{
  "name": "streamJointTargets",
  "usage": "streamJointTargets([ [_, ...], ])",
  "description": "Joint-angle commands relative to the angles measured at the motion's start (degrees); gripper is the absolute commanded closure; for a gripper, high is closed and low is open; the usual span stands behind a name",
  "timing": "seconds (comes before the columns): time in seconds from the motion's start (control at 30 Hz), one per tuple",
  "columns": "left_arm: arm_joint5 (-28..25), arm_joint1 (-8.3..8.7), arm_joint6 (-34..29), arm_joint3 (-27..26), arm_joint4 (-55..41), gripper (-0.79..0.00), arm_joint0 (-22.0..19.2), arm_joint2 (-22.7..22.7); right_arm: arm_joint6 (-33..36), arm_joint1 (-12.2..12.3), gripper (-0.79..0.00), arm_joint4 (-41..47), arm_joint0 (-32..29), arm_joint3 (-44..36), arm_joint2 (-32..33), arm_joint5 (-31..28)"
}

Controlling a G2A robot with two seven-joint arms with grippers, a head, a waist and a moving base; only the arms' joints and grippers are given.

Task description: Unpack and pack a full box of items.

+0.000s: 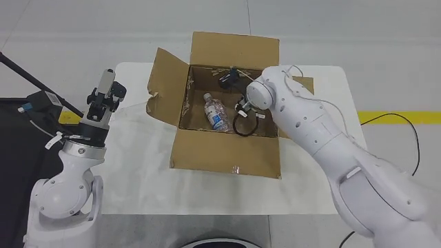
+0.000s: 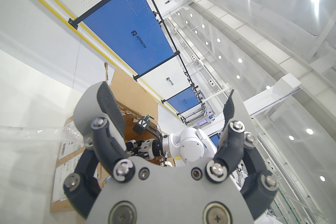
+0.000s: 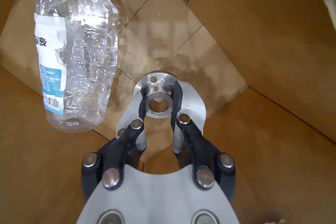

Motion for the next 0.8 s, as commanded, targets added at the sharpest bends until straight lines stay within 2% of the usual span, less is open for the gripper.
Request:
streamJointTargets([
  [0.0,0.0,0.0,0.0,0.0,0.0,-0.785,0.0,0.0,-0.33,-0.69,-0.2,0.02,0.36,1.58,-0.22,-0.41],
  [0.1,0.0,0.0,0.0,0.0,0.0,-0.785,0.0,0.0,-0.81,-1.65,-0.212,0.23,0.89,3.66,-0.32,-1.13],
  [0.2,0.0,0.0,0.0,0.0,0.0,-0.785,0.0,0.0,-1.13,-2.29,-0.299,0.06,1.56,4.84,-0.21,-1.89],
  [0.3,0.0,0.0,0.0,0.0,0.0,-0.785,0.0,0.0,-1.22,-2.6,-0.305,-0.17,1.99,5.52,0.12,-2.55],
  [0.37,0.0,0.0,0.0,0.0,0.0,-0.785,0.0,0.0,-1.29,-2.63,-0.36,-0.09,2.29,5.67,0.6,-3.14],
  [0.5,0.0,0.0,0.0,0.0,0.0,-0.785,0.0,0.0,-1.67,-2.12,-0.366,-0.72,3.09,4.74,1.95,-4.12],
  [0.6,0.0,0.0,0.0,0.0,0.0,-0.785,0.0,0.0,-1.34,-0.7,-0.385,-0.93,3.67,1.54,4.21,-5.92],
  [0.67,0.0,0.0,0.0,0.0,0.0,-0.785,0.0,0.0,-0.48,1.11,-0.394,-1.07,3.56,-1.59,6.84,-7.42],
  [0.7,0.0,0.0,0.0,0.0,0.0,-0.785,0.0,0.0,0.07,2.19,-0.468,-1.19,3.08,-3.89,8.39,-8.07],
  [0.77,0.0,0.0,0.0,0.0,0.0,-0.785,0.0,0.0,1.97,4.87,-0.533,-1.46,1.51,-9.44,12.61,-9.43],
])
